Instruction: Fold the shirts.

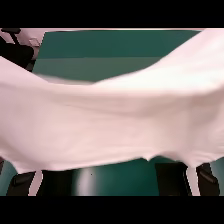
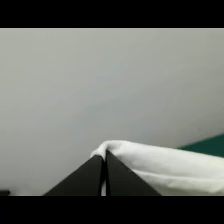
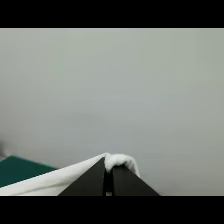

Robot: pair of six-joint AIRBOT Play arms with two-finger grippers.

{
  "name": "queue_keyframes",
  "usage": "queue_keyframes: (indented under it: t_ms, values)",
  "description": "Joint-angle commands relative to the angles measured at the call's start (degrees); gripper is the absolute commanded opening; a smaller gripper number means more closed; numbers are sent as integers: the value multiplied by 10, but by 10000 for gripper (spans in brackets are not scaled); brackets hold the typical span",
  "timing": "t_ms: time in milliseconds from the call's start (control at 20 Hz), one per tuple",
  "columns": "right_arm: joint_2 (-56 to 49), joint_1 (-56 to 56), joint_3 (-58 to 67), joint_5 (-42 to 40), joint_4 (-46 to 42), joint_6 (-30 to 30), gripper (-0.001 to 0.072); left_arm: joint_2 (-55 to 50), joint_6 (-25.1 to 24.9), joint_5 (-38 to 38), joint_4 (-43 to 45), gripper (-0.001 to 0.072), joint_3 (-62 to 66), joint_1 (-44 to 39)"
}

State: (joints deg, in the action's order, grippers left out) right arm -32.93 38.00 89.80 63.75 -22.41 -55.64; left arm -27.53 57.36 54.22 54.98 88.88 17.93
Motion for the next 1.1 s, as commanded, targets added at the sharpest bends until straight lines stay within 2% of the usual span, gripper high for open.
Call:
queue_keyframes:
  t_ms: [0, 100, 200, 300, 400, 550, 700, 800, 1050]
  values:
    - [-66, -16, -60, 96, 4, -9, 22, -9, 6, 49, -52, 21, -122, 0]
    - [-110, -57, -132, 93, 2, -3, 22, -17, -16, 25, -99, 21, -225, 0]
    - [-164, -106, -197, 68, -1, 45, 22, -37, -78, -16, -155, 20, -319, 0]
    - [-220, -149, -244, 21, -2, 93, 22, -69, -156, -59, -230, 21, -398, 0]
    - [-277, -178, -266, -38, -1, 129, 22, -122, -260, -121, -299, 21, -447, -16]
    - [-350, -197, -271, -127, 0, 137, 22, -220, -378, -213, -359, 21, -450, -65]
    - [-419, -197, -231, -131, 0, 139, 23, -305, -486, -304, -477, 21, -449, -103]
    - [-460, -196, -191, -116, -1, 139, 23, -343, -516, -308, -516, 21, -444, -110]
    - [-521, -171, -141, -45, -3, 135, 22, -358, -519, -342, -502, 21, -441, -110]
